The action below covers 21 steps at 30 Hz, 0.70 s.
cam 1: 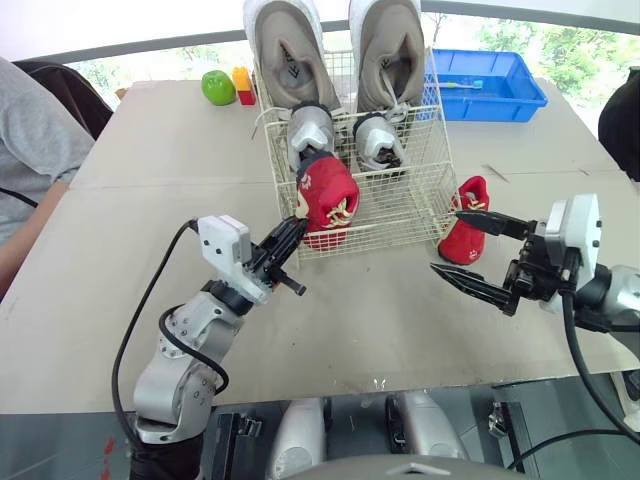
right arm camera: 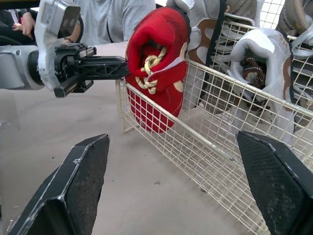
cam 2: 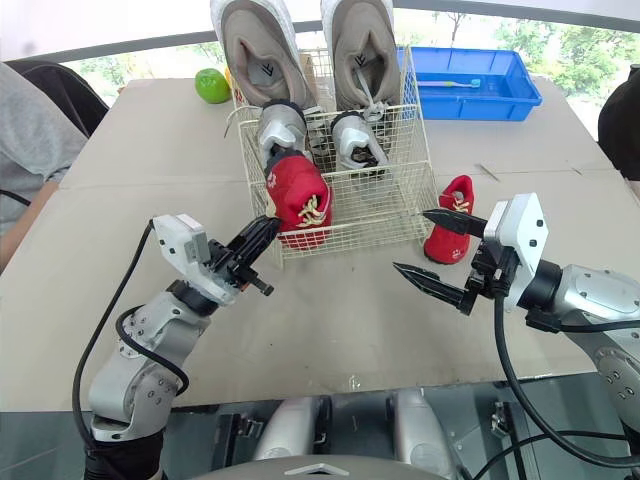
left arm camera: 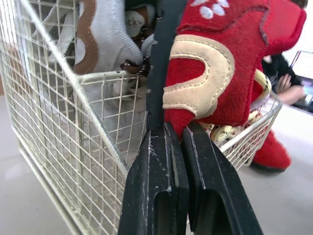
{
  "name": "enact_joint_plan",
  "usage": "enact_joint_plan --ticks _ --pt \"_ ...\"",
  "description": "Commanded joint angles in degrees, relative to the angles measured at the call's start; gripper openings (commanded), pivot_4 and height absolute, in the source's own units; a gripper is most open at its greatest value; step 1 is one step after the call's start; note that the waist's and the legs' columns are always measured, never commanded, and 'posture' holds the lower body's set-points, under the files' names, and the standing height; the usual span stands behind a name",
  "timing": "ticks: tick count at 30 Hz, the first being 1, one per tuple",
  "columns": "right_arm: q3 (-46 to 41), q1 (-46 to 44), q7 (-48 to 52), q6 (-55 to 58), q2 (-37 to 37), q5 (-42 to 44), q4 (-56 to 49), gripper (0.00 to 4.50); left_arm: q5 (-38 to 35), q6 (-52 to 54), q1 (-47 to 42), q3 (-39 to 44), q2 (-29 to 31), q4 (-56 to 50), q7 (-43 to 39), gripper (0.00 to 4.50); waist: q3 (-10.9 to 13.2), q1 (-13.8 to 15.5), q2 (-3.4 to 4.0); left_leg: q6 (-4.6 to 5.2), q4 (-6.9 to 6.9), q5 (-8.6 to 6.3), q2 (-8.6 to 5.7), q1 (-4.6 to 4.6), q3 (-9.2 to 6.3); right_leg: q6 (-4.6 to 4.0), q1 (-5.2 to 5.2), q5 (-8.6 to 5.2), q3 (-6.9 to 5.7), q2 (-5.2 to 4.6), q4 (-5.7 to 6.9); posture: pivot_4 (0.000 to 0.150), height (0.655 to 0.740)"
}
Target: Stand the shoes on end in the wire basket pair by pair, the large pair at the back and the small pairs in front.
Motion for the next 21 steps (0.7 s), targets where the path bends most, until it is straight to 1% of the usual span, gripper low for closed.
enact_joint_plan --ticks 1,4,6,7,8,9,10,11,12,14,16,18,19,21 --pt "-0.53 -0.55 0.53 -0.63 -0.73 -0.03 -0.59 4.00 -3.27 5.62 0.52 0.74 2.69 -1.81 0.49 0.03 0.00 -0.03 0.00 0.00 0.00 0.00 0.00 0.00 -0.01 0.00 0.00 0.00 0.00 0.01 0.00 0.150 0.7400" --pt "-0.60 -0.50 0.62 -0.70 -0.65 -0.06 -0.50 4.00 -6.79 8.96 -0.79 1.89 5.73 -3.10 -0.41 0.03 0.00 -0.01 0.00 0.00 0.00 0.00 0.02 0.00 -0.02 0.00 0.00 0.00 -0.03 0.03 0.01 0.150 0.7400" --pt "-0.48 -0.39 0.63 -0.81 -0.55 -0.22 -0.49 4.00 -8.65 10.41 -1.44 2.99 7.64 -4.45 -0.23 0.80 0.00 -0.09 0.01 0.00 -0.01 0.00 0.02 0.01 -0.02 0.00 0.00 0.00 -0.01 0.03 0.01 0.150 0.7400" --pt "-0.42 -0.41 0.60 -0.81 -0.48 -0.24 -0.49 4.00 -9.74 11.22 -2.32 3.84 8.00 -4.41 0.63 1.05 0.00 0.08 0.01 0.00 -0.01 0.00 0.02 0.00 -0.01 0.00 -0.01 0.00 0.00 0.03 0.00 0.150 0.7400" --pt "-0.41 -0.40 0.63 -0.82 -0.43 -0.25 -0.46 4.00 -10.34 11.79 -3.20 4.50 8.38 -4.16 1.40 1.51 0.00 0.16 0.01 0.00 -0.01 0.00 0.02 -0.01 -0.02 0.00 -0.01 0.00 -0.03 0.01 0.00 0.150 0.7400" --pt "-0.47 -0.30 0.69 -0.84 -0.40 -0.23 -0.43 4.00 -10.82 12.41 -4.11 5.25 8.70 -3.77 2.17 1.83 0.00 0.25 0.00 0.00 0.00 0.00 0.02 -0.01 -0.03 0.00 -0.01 0.00 -0.04 0.00 0.00 0.150 0.7400" --pt "-0.53 -0.18 0.73 -0.86 -0.38 -0.24 -0.39 4.00 -11.41 13.02 -4.75 5.92 9.02 -3.49 2.64 2.35 0.00 0.32 0.00 0.00 0.01 0.00 0.02 -0.01 -0.02 0.00 0.00 0.00 -0.05 0.00 0.02 0.150 0.7400" --pt "-0.69 0.02 0.82 -0.91 -0.39 -0.28 -0.32 4.00 -11.96 13.51 -5.00 6.37 9.37 -3.52 2.76 2.65 0.00 0.36 -0.01 0.00 0.02 0.00 0.01 -0.03 -0.02 0.00 0.00 0.01 -0.08 -0.01 0.02 0.150 0.7400" --pt "-0.81 0.15 0.63 -0.76 -0.34 -0.31 -0.18 4.00 -12.76 14.08 -4.85 6.95 9.83 -3.77 2.66 3.30 0.00 0.35 -0.01 0.00 0.05 0.00 0.00 -0.01 -0.01 0.00 0.01 0.01 -0.10 0.00 0.04 0.150 0.7400" --pt "-0.86 0.16 0.06 -0.33 -0.18 -0.32 0.08 4.00 -14.34 14.94 -4.39 8.20 10.33 -4.33 3.07 3.87 -0.01 0.22 0.00 -0.01 0.06 0.01 0.00 0.01 -0.01 0.00 0.01 0.01 -0.08 0.01 0.06 0.150 0.7400" --pt "-1.07 0.24 -1.40 0.73 -0.09 -0.39 0.60 4.00 -16.18 15.87 -3.97 9.58 11.19 -5.63 3.44 3.87 -0.02 0.24 0.01 -0.01 0.06 0.01 0.02 0.05 -0.02 -0.01 0.01 0.01 -0.04 0.01 0.08 0.150 0.7400" --pt "-1.48 -0.39 -4.65 2.65 0.02 -1.03 1.94 4.00 -20.48 17.52 -3.89 11.39 12.41 -7.30 3.31 3.87 -0.01 0.27 0.00 -0.01 0.06 0.01 0.02 0.02 -0.02 -0.01 0.01 0.01 -0.07 0.01 0.08 0.150 0.7400" --pt "-1.96 -0.95 -6.11 3.61 0.28 -0.62 2.88 4.00 -22.17 18.10 -3.62 11.86 13.65 -8.27 2.18 3.87 0.00 0.27 -0.03 -0.01 0.06 0.01 0.03 0.01 -0.03 -0.02 0.01 0.02 -0.08 0.00 0.07 0.150 0.7400" --pt "-3.03 -1.91 -7.47 6.04 -0.18 1.34 4.30 4.00 -21.70 17.70 -1.72 11.45 17.60 -10.33 -2.71 3.87 0.01 0.27 -0.03 -0.01 0.06 0.01 0.03 -0.03 -0.03 -0.03 -0.01 0.02 -0.08 -0.03 0.06 0.150 0.7400"
